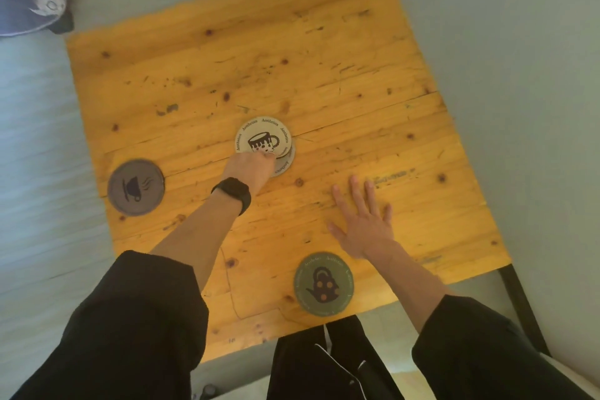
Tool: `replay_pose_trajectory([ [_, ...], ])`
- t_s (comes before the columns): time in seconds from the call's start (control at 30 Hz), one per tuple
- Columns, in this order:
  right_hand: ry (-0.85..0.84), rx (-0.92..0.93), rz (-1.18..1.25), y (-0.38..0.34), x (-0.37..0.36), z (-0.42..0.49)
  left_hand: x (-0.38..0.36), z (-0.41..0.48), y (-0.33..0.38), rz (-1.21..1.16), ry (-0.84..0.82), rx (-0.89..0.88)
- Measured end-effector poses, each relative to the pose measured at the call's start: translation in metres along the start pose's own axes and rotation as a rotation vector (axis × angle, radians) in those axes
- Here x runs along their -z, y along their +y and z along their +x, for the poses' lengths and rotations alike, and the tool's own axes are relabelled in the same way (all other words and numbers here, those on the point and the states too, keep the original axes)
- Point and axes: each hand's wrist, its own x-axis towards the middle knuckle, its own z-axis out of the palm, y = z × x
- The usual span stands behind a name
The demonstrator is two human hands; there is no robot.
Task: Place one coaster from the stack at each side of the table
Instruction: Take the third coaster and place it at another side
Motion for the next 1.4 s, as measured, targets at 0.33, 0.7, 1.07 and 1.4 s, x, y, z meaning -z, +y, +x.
replay_pose_trajectory([
  [0.33,-0.196,-0.172,1.487,0.007,0.076,-0.069,0.027,-0.089,0.065,-0.080,0.461,-0.347],
  [0.7,0.377,-0.436,1.528,0.080,-0.015,-0.221,0.030,-0.166,0.215,-1.142,0.119,-0.162],
  [1.07,0.526,-0.413,1.469,0.189,-0.039,-0.272,0.121,-0.108,0.320,-1.347,-0.283,-0.079],
  [1.4,0.491,-0.499,1.269,0.383,-0.026,-0.258,0.177,-0.048,0.473,-1.391,-0.305,0.129],
])
